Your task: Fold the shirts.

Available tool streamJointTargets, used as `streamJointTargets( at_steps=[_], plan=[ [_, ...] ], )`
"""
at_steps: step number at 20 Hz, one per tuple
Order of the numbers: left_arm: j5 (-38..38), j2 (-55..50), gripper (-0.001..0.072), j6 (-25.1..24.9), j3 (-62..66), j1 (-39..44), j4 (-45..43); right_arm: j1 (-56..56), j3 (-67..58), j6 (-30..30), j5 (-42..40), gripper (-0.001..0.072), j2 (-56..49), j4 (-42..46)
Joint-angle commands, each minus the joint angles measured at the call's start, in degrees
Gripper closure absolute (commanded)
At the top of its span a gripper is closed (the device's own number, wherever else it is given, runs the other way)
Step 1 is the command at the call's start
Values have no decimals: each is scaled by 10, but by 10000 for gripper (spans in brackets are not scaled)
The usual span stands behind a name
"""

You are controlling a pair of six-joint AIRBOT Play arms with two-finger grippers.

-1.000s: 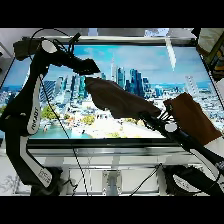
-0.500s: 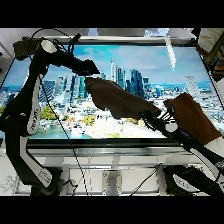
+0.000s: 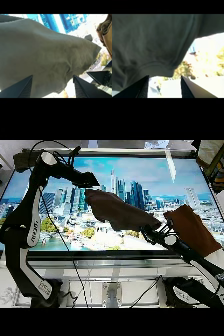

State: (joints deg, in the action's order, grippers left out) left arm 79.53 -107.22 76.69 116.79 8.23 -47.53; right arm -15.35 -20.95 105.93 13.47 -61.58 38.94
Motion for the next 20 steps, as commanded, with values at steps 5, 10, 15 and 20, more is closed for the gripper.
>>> streamJointTargets(
  at_steps=[5,10,15,20],
  plan=[
    [-4,0,159,0,0,0,0,0,0,188,-60,334,-2,156],
    [-5,0,159,-2,0,0,12,0,0,188,-81,389,-24,136],
    [-6,0,159,-2,0,0,12,0,0,188,-106,389,-24,132],
    [-14,0,159,-2,0,0,12,0,-2,188,-139,390,-26,116]
  ],
)
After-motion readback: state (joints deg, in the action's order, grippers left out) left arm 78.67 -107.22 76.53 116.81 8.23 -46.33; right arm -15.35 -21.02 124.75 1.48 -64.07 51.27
